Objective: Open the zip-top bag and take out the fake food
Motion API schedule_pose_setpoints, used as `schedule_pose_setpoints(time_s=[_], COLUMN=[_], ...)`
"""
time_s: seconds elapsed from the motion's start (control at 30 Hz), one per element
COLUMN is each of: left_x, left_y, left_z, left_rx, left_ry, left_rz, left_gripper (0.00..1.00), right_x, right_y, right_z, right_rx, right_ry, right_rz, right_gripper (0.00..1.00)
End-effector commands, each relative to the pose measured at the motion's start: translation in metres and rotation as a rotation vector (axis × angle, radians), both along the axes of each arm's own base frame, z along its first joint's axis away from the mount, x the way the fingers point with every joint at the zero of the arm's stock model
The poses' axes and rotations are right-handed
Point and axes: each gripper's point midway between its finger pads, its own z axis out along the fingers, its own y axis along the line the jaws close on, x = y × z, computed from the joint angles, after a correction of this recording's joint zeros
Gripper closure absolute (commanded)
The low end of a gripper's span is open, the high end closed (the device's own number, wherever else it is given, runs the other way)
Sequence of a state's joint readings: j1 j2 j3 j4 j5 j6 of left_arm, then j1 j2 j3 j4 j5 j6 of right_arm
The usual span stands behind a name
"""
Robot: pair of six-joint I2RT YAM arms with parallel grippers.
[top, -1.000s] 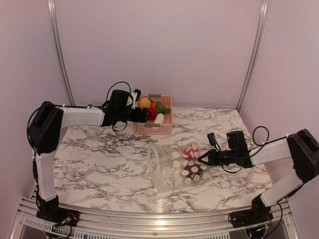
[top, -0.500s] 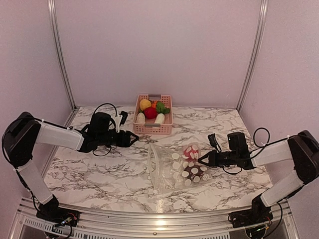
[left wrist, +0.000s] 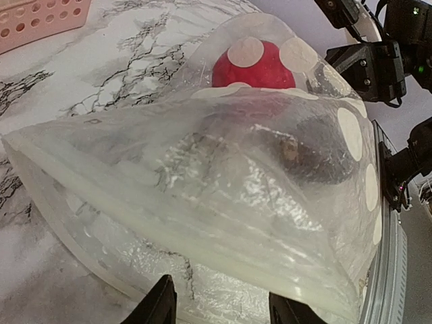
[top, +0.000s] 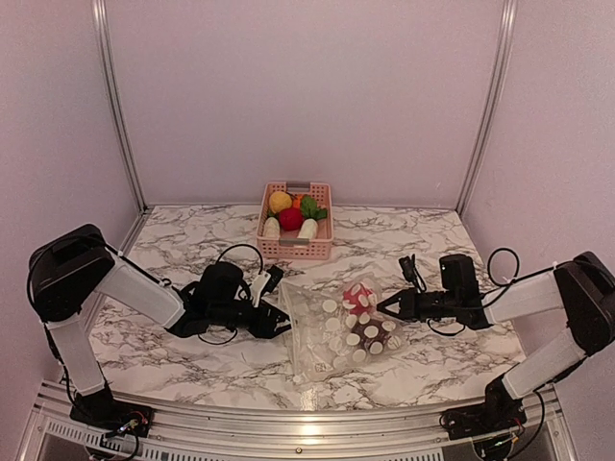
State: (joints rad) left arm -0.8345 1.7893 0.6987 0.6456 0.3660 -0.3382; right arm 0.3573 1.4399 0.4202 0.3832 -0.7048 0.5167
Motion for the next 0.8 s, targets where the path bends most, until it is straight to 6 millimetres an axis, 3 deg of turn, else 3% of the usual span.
schedule_pose_setpoints(time_s=[0.0,0.17,0.3,0.53,0.77], left_x=[0.005,0.001,-0.005,-0.011,-0.017], left_y=[-0.022,-0.033,-0.036,-0.047,-0.062], left_z=[0.006,0.002,0.003,0.007,-0.001], left_rx=[-0.09,-0.115,-0.135,-0.163,-0.185], left_ry=[-0.003,0.001,0.005,0.001,0.009], left_rz=[-0.02,-0.041,-0.058,-0.092,-0.123], left_gripper=[0.52,0.52,0.51,0.5,0.48], right_x=[0.004,0.002,-0.012,-0.044,-0.052], right_y=[0.002,-0.021,-0.034,-0.039,-0.036], right_z=[0.012,0.013,0.008,-0.012,-0.027], right_rx=[-0.012,-0.114,-0.178,-0.181,-0.15], right_ry=[-0.03,-0.028,0.001,0.088,0.126], right_rz=[0.015,-0.027,-0.04,-0.004,0.008], right_gripper=[0.78,0.46,0.36,0.39,0.63])
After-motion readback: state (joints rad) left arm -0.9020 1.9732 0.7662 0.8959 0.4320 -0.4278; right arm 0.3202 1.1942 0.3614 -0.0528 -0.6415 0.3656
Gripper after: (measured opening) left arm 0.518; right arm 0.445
